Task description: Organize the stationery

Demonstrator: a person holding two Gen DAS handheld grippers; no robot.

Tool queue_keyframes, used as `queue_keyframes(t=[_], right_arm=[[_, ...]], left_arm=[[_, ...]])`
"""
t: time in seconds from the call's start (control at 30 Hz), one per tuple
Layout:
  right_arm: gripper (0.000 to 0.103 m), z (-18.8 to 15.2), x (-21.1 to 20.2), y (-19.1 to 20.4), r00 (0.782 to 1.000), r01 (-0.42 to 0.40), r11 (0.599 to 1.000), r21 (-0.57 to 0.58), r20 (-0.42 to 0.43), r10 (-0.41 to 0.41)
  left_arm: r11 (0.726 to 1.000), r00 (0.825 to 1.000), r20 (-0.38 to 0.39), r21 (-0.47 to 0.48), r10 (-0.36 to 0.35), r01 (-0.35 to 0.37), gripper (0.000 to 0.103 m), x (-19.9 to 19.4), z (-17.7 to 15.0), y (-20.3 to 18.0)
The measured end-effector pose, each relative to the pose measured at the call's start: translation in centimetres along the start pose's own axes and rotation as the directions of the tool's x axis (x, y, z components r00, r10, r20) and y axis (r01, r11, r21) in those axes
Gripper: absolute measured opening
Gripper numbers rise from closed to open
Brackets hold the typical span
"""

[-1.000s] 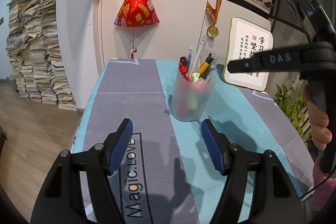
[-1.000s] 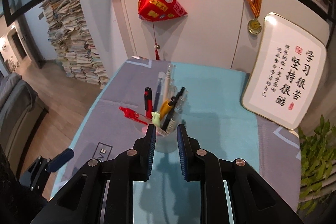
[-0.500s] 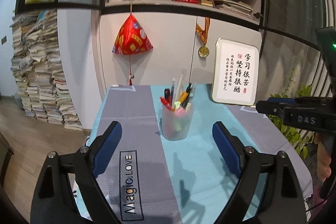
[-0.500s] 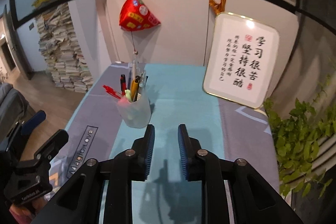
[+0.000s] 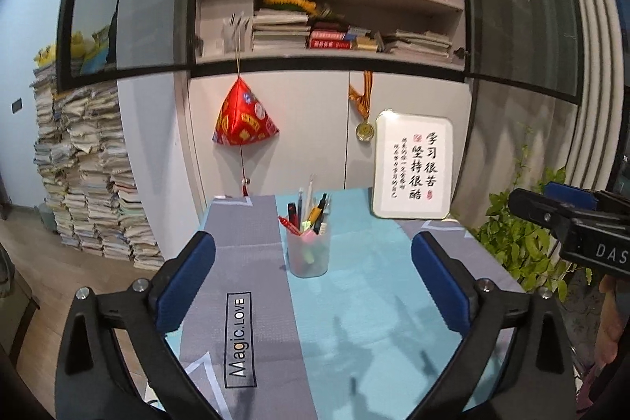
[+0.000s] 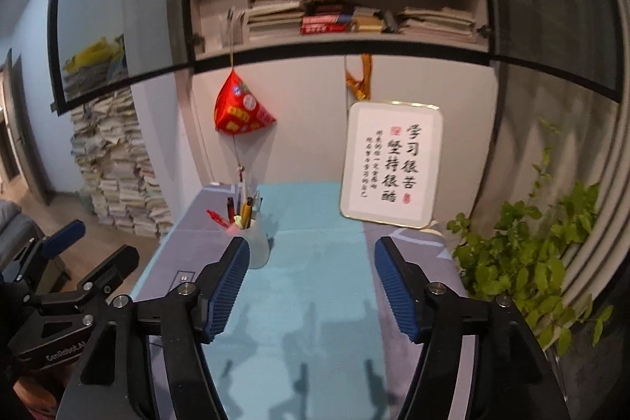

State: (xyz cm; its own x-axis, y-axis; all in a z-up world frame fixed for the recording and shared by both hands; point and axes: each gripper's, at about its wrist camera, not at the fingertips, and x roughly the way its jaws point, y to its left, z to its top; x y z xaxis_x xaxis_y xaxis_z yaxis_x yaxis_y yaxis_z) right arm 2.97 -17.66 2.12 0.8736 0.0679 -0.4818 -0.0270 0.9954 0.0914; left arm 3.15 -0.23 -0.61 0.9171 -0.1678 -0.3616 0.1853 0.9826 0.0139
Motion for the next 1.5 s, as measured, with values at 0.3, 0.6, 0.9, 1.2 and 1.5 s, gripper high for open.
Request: queue_keyframes(t=[0.3,0.6,0.9,1.2,1.5], right_arm=[[0.075,-1.5,-6.7,-0.5,0.995,0.039,0.999,0.007,0.09,-0.039],[0.081,-2.1,-11.5,-0.3,0.985,0.066,0.998,0.012,0.161,-0.067],[0.086,-2.2,-13.9,0.2,0.974,0.06,0.998,0.01,0.217,-0.061],[0.086,-2.2,-14.3,0.0,0.971,0.057,0.998,0.032,0.229,-0.063],[0.086,-2.1,-14.1,-0.4,0.973,0.057,0.997,0.044,0.222,-0.065]], left_arm=[[0.999,0.998,0.058,0.047,-0.008,0.006,0.102,-4.9,-0.6,-1.9],[1.0,0.995,0.097,0.03,-0.004,0.001,0.102,-8.3,0.0,-2.3],[0.999,0.991,0.131,0.036,0.007,-0.012,0.102,-10.2,0.1,-2.7],[0.999,0.99,0.141,0.042,0.015,-0.021,0.102,-10.4,0.1,-2.8],[0.997,0.989,0.145,0.064,0.027,-0.037,0.102,-10.2,0.2,-3.3]])
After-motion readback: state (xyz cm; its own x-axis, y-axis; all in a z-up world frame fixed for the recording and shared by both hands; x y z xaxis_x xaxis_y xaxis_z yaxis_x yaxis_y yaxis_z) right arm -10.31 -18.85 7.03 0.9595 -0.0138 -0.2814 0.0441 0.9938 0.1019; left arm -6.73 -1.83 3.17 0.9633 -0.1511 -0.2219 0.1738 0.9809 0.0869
